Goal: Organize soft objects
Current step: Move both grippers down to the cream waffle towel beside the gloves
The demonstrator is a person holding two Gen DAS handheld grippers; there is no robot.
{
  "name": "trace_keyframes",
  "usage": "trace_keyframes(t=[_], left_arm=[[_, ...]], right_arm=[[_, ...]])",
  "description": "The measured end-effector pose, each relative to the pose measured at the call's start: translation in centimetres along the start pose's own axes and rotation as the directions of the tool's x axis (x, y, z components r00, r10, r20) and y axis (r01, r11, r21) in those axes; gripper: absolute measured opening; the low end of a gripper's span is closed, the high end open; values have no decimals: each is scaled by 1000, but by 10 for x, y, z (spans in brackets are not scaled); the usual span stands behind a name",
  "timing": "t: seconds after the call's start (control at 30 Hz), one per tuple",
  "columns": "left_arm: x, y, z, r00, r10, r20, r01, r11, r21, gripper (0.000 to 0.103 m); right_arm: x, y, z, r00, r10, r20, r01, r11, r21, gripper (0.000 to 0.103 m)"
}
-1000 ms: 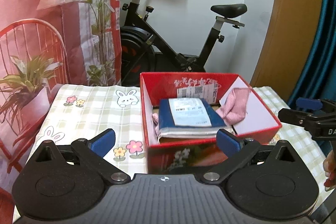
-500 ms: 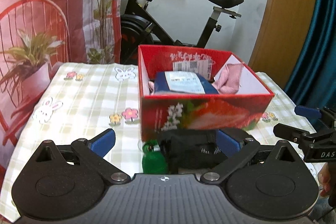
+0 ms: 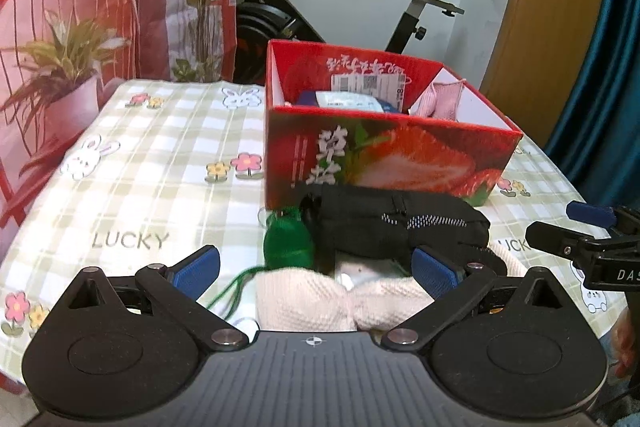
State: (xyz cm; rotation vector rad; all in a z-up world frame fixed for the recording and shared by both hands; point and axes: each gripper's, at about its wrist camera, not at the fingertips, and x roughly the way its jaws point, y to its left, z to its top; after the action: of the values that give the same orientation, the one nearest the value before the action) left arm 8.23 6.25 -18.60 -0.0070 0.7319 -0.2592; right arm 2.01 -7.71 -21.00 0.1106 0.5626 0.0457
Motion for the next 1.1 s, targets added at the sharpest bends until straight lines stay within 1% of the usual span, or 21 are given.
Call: trace_keyframes(t=[0.13, 0.3, 0.4, 0.47, 0.6, 0.67, 0.7, 0.73, 0.8, 0.87, 0.93, 1.1], left_arm=[[1, 2, -8, 1000, -4, -11, 4, 1000, -12, 103], [5, 4, -15, 999, -7, -37, 6, 999, -34, 103], [8, 8, -19, 999, -21, -50, 19, 998, -57, 102], [10, 11, -21, 998, -34, -57, 30, 997, -70, 99], [17, 11, -24, 996, -54, -73, 48, 995, -84, 88], [19, 12, -25, 996, -54, -75, 47, 995, -89, 82], [20, 13, -26, 995, -59, -78, 51, 994, -96, 77], [22, 14, -26, 995, -63, -81, 54, 993, -105, 74], [23, 17, -27, 994, -67, -85, 56, 991, -122, 74], [26, 19, -28, 993, -70, -97, 57, 990, -132, 74], [31, 19, -30, 991, -73, -113, 58, 989, -135, 74], [37, 21, -35, 988, -68, -140, 46, 987, -153, 74]], right_arm=[[1, 2, -7, 1000, -18, -6, 18, 1000, -6, 103], [4, 0, -12, 999, -8, -36, 8, 1000, -1, 103], [7, 0, -17, 998, -2, -56, 2, 1000, -1, 103], [9, 0, -19, 998, 3, -69, -3, 1000, 1, 102], [12, 0, -22, 996, 17, -84, -17, 1000, 0, 101], [14, 0, -23, 995, 25, -96, -26, 1000, -1, 96], [15, 0, -24, 994, 31, -102, -31, 1000, 0, 95], [16, 0, -24, 994, 34, -108, -34, 999, 2, 94], [18, -1, -25, 993, 32, -116, -31, 999, 11, 93], [21, -5, -26, 992, 28, -124, -25, 999, 25, 88], [24, -7, -27, 991, 17, -129, -13, 999, 34, 86], [36, -7, -33, 989, 11, -144, -8, 1000, 17, 81]])
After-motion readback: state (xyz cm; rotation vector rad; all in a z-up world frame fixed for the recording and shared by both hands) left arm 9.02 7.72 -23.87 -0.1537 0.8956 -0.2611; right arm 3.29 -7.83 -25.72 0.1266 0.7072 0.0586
